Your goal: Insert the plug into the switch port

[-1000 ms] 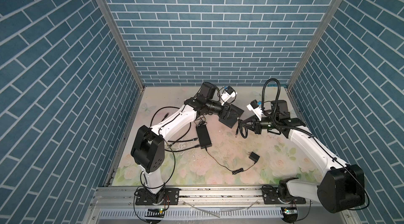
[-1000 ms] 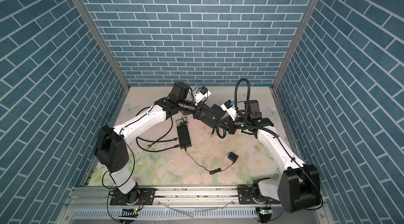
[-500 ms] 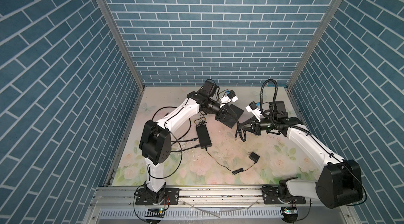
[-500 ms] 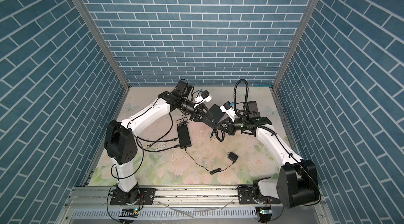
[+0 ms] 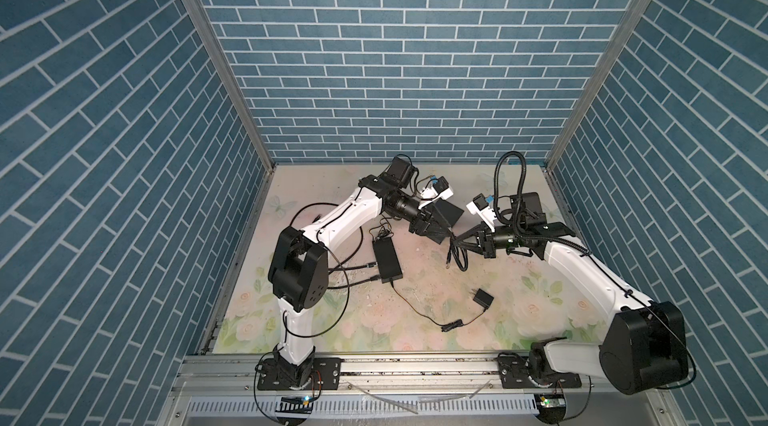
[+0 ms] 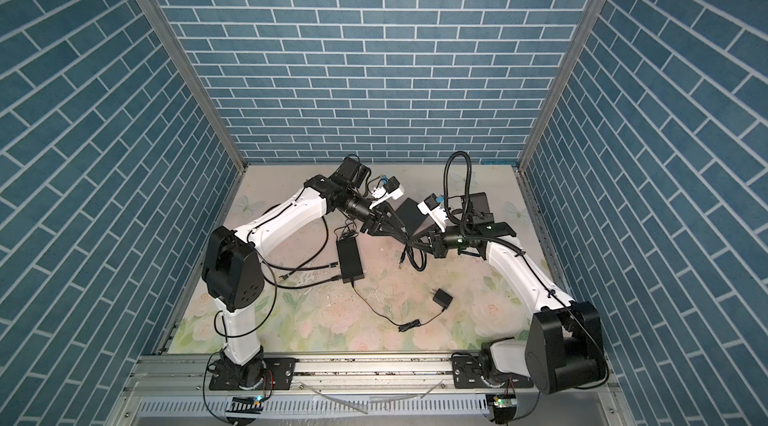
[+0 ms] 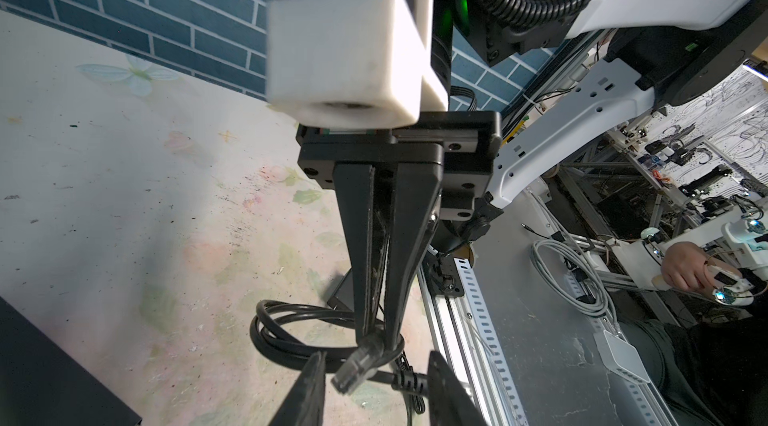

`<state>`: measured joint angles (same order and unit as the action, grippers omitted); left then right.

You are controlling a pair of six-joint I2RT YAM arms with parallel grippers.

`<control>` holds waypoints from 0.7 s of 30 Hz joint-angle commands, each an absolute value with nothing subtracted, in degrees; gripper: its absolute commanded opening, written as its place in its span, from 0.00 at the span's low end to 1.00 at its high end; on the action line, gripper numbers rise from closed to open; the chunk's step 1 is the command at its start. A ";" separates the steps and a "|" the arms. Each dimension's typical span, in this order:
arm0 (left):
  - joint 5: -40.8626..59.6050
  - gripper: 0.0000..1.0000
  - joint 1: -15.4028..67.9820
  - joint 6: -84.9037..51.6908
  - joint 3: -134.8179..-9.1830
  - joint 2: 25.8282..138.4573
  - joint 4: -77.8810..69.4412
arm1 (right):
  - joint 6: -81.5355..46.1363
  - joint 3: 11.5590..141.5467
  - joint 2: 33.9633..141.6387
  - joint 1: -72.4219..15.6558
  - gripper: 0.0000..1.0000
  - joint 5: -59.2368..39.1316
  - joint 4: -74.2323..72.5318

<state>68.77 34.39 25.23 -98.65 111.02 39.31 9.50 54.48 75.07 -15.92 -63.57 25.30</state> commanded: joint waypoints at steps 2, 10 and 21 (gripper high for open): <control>69.07 0.36 34.63 25.25 -99.56 112.10 38.84 | 12.62 55.85 74.79 -16.61 0.00 -65.74 25.56; 70.21 0.24 34.72 25.07 -98.99 111.88 38.14 | 11.76 56.15 74.87 -16.86 0.00 -65.65 24.90; 71.28 0.04 35.24 21.00 -97.17 112.32 34.53 | 9.91 55.83 74.99 -17.14 0.00 -63.43 23.77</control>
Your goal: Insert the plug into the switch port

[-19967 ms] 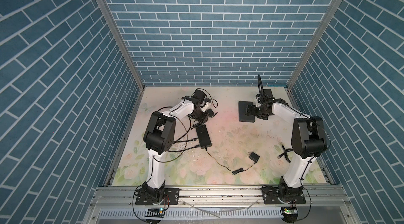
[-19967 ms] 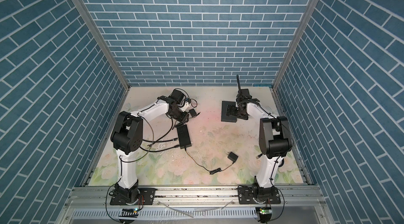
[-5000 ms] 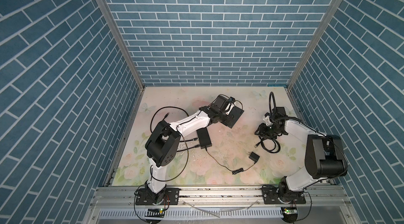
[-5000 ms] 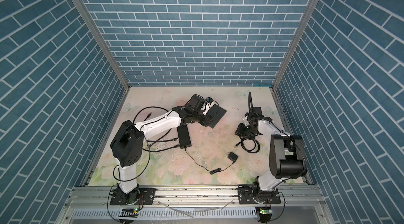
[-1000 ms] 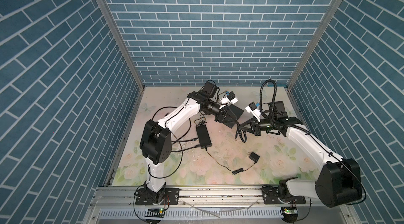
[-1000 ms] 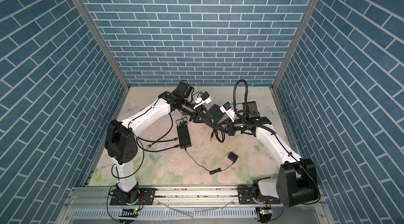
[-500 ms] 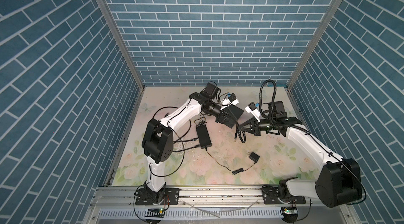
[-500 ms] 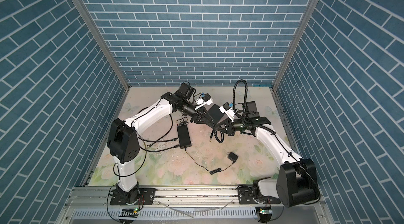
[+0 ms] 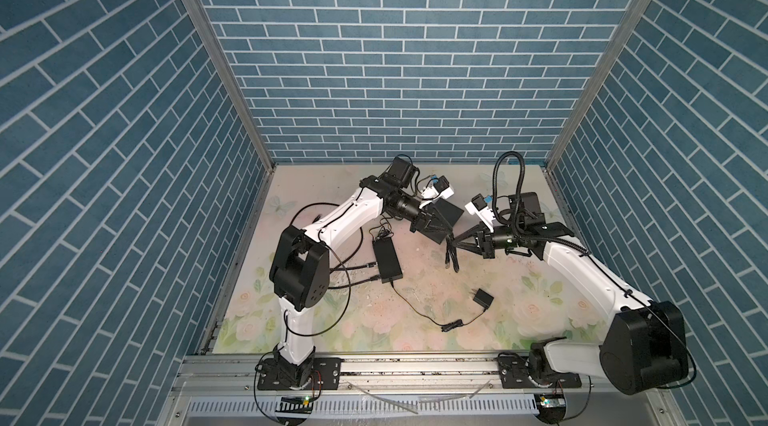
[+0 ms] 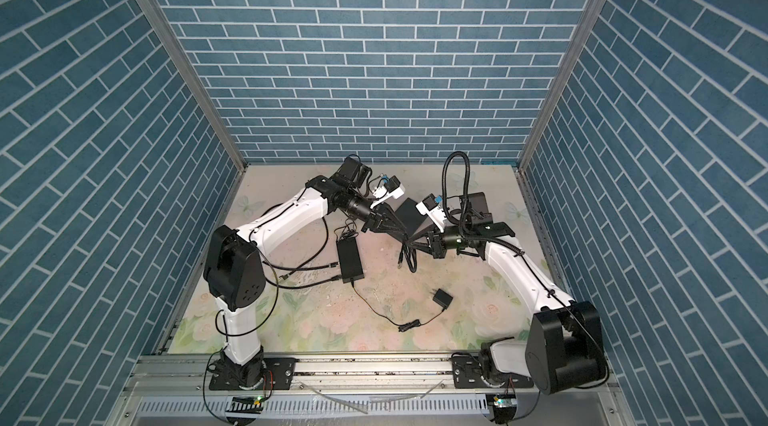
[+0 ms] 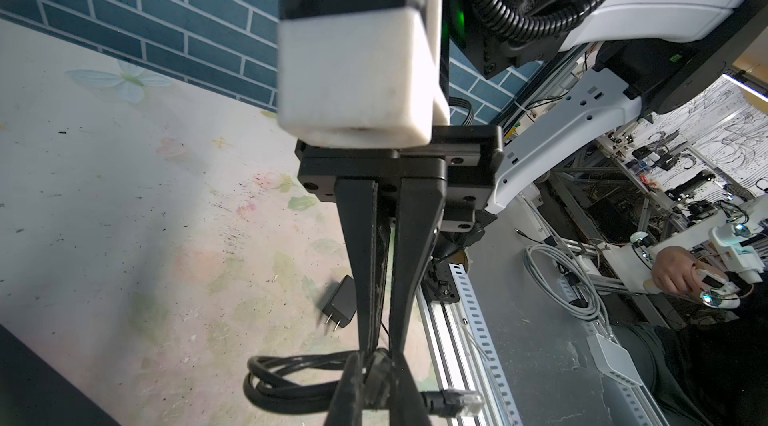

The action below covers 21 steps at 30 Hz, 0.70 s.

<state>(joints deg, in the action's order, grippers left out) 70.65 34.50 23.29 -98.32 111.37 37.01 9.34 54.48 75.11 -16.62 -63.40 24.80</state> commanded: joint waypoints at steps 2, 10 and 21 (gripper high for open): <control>71.37 0.01 35.24 18.68 -96.08 112.26 32.19 | 9.85 55.58 74.64 -17.17 0.00 -62.66 23.99; 64.93 0.00 35.19 3.82 -90.23 110.33 16.85 | 8.46 54.62 72.30 -17.09 0.17 -52.08 25.50; 47.18 0.00 35.40 -20.19 -86.76 109.82 7.15 | -3.06 40.84 59.77 -21.70 0.38 -16.26 5.40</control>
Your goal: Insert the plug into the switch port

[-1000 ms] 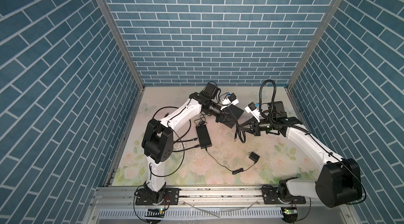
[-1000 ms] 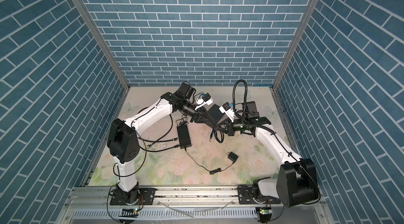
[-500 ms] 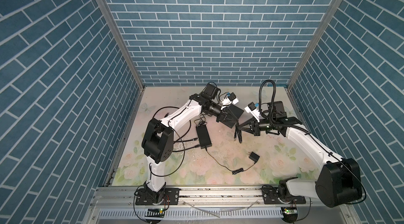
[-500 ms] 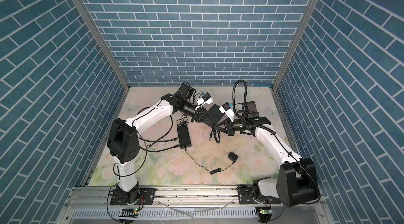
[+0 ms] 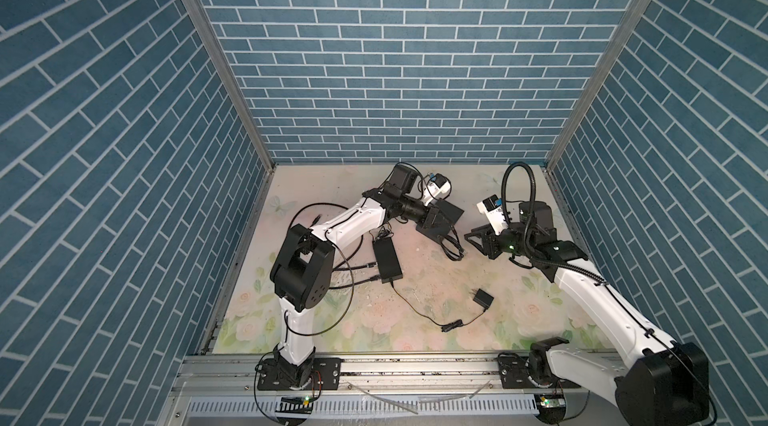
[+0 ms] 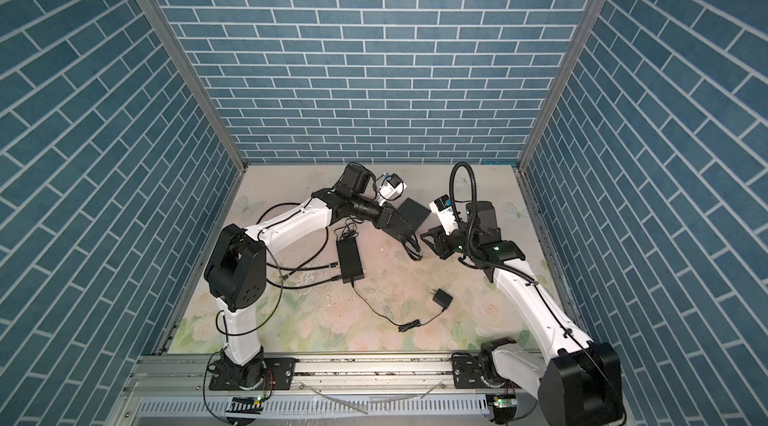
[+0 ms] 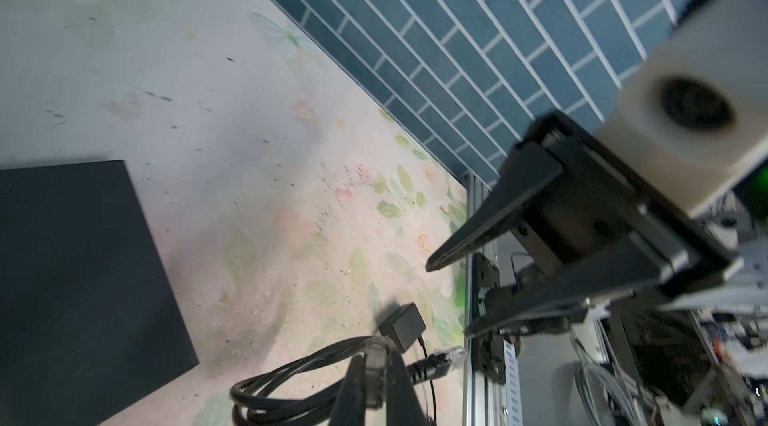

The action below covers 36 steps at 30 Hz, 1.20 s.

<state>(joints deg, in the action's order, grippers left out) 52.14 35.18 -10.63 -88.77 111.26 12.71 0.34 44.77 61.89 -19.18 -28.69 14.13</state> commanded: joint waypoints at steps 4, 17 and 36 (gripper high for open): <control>45.17 0.00 35.97 -24.55 -85.87 109.69 5.43 | -1.20 36.01 57.76 -27.12 0.40 -9.16 -3.72; 44.93 0.00 37.27 -26.69 -87.88 109.97 8.77 | 6.50 37.07 68.70 -29.72 0.34 -9.74 -15.79; 42.38 0.00 37.55 -28.48 -91.23 111.26 13.80 | 8.00 37.97 69.35 -28.83 0.21 -13.91 -15.21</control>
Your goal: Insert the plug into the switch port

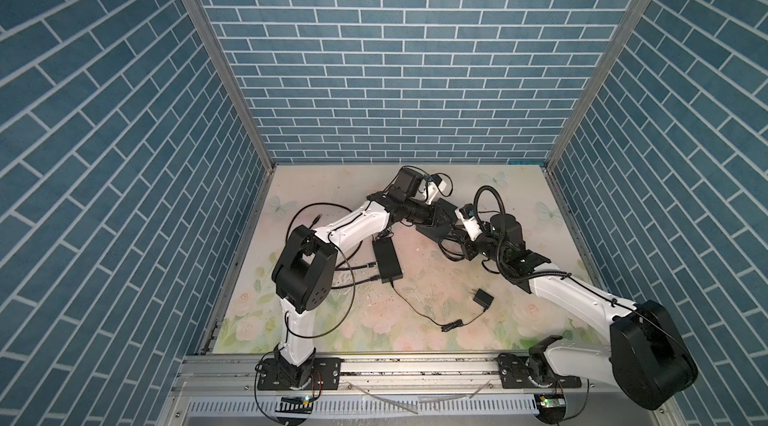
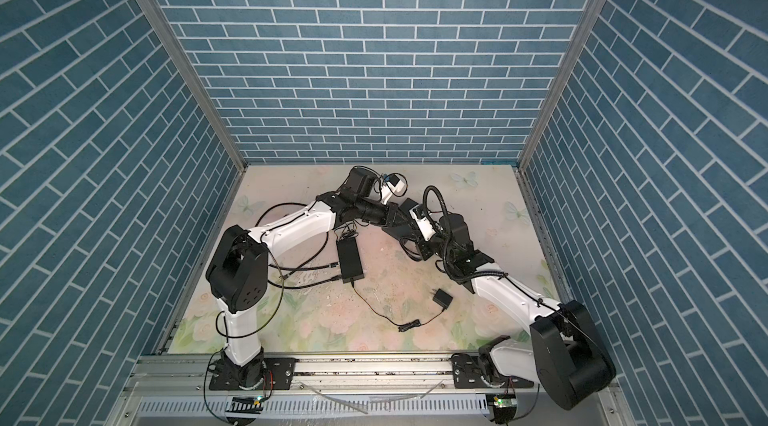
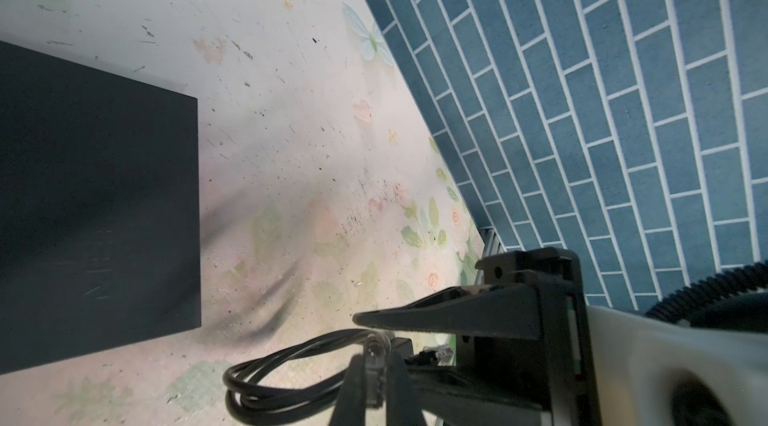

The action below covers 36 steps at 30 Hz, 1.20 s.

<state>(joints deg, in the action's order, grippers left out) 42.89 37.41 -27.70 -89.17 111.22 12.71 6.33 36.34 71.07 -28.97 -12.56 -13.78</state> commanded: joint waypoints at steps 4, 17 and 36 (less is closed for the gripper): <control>43.56 0.00 37.79 -29.99 -90.92 111.63 11.49 | 8.27 38.42 70.48 -28.83 0.20 -13.89 -15.00; 43.75 0.00 38.10 -29.63 -90.81 111.73 12.16 | 9.18 40.90 70.94 -28.84 0.09 -16.06 -13.97; 33.90 0.44 34.12 -22.82 -91.95 109.08 19.33 | 11.12 44.31 71.60 -27.15 0.01 -20.26 5.12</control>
